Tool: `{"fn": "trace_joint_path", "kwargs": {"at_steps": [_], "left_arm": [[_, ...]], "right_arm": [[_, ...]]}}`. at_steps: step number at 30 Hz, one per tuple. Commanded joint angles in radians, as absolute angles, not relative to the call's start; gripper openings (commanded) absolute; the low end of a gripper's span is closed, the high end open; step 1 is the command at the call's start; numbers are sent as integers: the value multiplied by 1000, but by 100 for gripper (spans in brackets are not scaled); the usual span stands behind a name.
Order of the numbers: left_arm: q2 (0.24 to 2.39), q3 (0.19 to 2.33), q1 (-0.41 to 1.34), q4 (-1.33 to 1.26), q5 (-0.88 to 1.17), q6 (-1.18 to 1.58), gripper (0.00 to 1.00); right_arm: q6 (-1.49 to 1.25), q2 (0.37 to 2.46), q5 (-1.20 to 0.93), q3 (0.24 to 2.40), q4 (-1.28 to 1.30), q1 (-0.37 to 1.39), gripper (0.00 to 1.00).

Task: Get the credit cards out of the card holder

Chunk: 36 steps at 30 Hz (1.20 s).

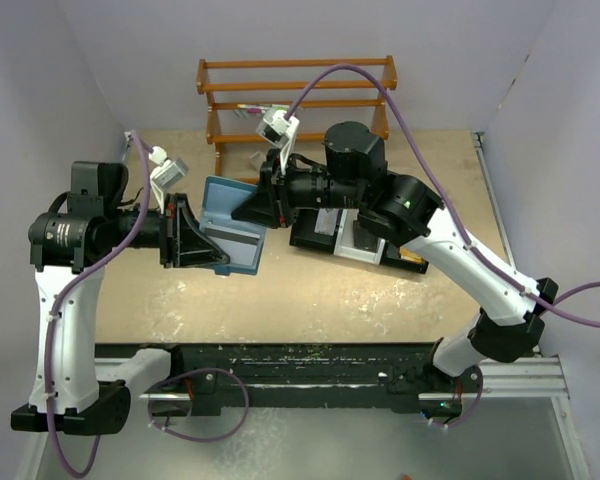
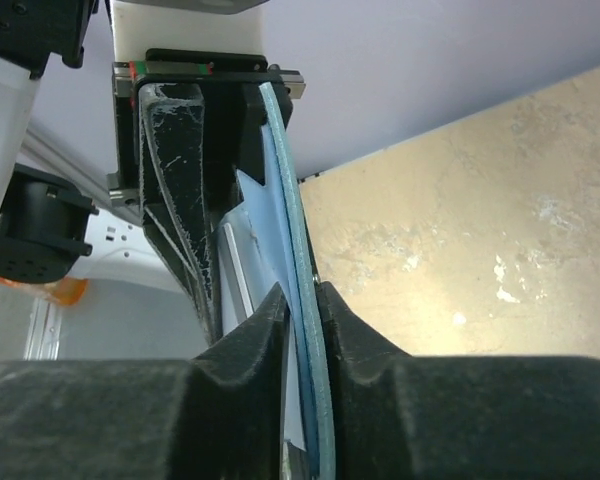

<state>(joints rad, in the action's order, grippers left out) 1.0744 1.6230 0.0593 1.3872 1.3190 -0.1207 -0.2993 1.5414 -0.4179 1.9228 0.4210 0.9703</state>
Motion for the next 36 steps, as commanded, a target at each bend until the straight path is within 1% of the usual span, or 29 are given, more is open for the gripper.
{"fn": "trace_joint_path", "kwargs": {"at_steps": [1,2,3,5,6,7,8,9,11,14,17,19,21,22,24,25,28,32,34,36], "left_arm": [[1066,1682,60,1455,1326,-257,17],[1064,1681,60,1456,1307,-269,18],[1058,1681,61,1451,1283,-280,23],[1039,1674,60,1420,1243,-281,41],[1022,1665,61,1392,1223,-273,52],[1002,1647,60,1337,1199,-253,62],[976,1623,60,1279,1178,-221,70],[944,1591,60,1220,1162,-186,75],[876,1509,60,1106,1152,-134,82],[786,1409,60,907,1173,44,85],[765,1336,60,713,1252,287,86],[761,1281,61,538,1322,503,87],[747,1213,61,290,1341,751,87],[742,1194,61,178,1340,838,87],[729,1187,60,47,1323,941,88],[723,1192,61,6,1320,957,90],[694,1203,60,-3,1296,922,93],[677,1205,60,29,1227,885,93],[684,1208,60,57,1192,862,91],[693,1209,61,73,1181,854,86]], "right_arm": [[-264,1522,-432,1956,437,962,11],[-271,1518,-434,1954,426,963,6],[-282,1511,-437,1947,410,963,1],[-313,1489,-446,1922,358,963,0],[-342,1474,-447,1897,317,963,0],[-374,1452,-452,1864,260,963,0],[-407,1428,-463,1819,192,963,0],[-445,1402,-467,1773,107,963,0],[-529,1340,-433,1671,-55,963,0],[-635,1286,-386,1545,-288,963,0],[-736,1243,-357,1415,-477,963,0],[-778,1230,-348,1380,-540,964,0],[-792,1222,-317,1367,-550,971,0],[-795,1215,-293,1359,-549,975,0],[-806,1196,-239,1327,-563,983,0],[-811,1185,-212,1307,-573,989,0],[-813,1161,-106,1260,-596,1035,0],[-795,1164,20,1231,-644,1119,0],[-788,1162,83,1221,-663,1144,0],[-793,1151,113,1197,-691,1154,0]]}}
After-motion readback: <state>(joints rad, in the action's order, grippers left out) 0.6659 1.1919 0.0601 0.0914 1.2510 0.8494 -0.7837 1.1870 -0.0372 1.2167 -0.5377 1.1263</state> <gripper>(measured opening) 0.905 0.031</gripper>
